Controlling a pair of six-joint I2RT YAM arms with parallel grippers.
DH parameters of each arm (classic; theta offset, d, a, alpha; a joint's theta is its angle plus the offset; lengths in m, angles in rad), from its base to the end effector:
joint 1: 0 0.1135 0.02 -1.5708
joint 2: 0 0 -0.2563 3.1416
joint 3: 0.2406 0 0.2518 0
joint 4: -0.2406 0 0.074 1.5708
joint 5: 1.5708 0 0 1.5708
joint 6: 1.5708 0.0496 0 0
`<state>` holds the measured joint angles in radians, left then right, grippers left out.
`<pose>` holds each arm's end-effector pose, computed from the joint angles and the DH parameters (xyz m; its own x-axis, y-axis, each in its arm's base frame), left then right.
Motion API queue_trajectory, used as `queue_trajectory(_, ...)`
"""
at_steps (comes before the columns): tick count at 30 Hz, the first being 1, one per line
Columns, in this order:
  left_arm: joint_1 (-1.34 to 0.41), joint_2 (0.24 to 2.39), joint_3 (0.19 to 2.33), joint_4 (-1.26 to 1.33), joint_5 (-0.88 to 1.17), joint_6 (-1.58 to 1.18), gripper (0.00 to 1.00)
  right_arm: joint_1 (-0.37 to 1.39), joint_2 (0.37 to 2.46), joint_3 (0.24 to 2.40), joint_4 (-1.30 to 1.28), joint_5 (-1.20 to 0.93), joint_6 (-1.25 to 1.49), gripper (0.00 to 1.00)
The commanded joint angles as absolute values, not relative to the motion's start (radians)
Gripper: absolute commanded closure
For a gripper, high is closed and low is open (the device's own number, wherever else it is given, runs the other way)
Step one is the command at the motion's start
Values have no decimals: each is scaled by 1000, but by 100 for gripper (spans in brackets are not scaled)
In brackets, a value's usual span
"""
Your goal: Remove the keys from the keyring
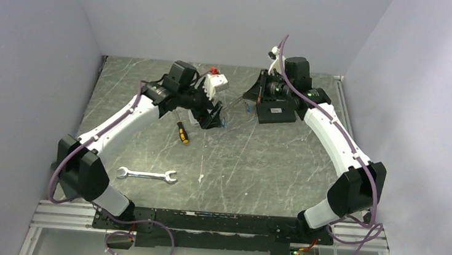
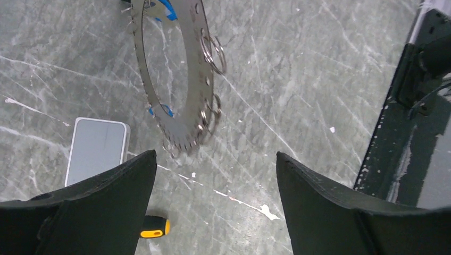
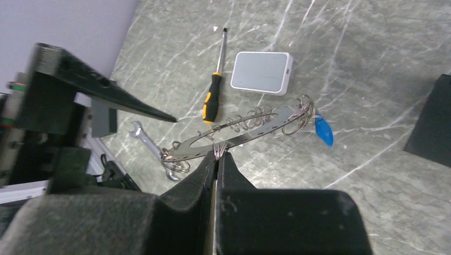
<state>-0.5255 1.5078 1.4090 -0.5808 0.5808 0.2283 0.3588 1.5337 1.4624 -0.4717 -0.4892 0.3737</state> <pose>0.2830 -0.1956 0.3323 -0.3511 0.4223 -0.8357 0.8912 0.4245 -0.1599 0.3285 0.1481 0.3512 -0.7011 0.0812 -0.7084 -0.4627 0.7042 0.5386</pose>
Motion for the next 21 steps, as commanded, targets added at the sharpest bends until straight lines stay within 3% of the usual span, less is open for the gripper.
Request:
queue_trajectory(1, -577, 1549, 1465, -521, 461, 280, 17, 360, 1484, 1467, -450, -572, 431, 100)
queue_trajectory(6, -617, 1589, 1499, -509, 376, 316, 34, 364, 1477, 1463, -458, -592, 442, 100)
queue_trajectory(11, -618, 1583, 1503, -526, 391, 318, 68, 365, 1457, 1441, -454, -591, 436, 100)
queue_trajectory(14, -618, 1577, 1507, -571, 442, 338, 79, 364, 1446, 1425, -447, -608, 415, 100)
queue_trajectory(16, -618, 1568, 1508, -598, 468, 345, 96, 365, 1441, 1416, -444, -616, 394, 100)
queue_trajectory(17, -618, 1564, 1509, -612, 467, 347, 100, 365, 1438, 1411, -442, -621, 384, 100)
queue_trajectory(20, -612, 1550, 1509, -650, 465, 345, 100, 364, 1420, 1386, -428, -646, 348, 100)
queue_trajectory(21, -607, 1542, 1511, -665, 470, 341, 100, 363, 1411, 1379, -421, -658, 334, 95)
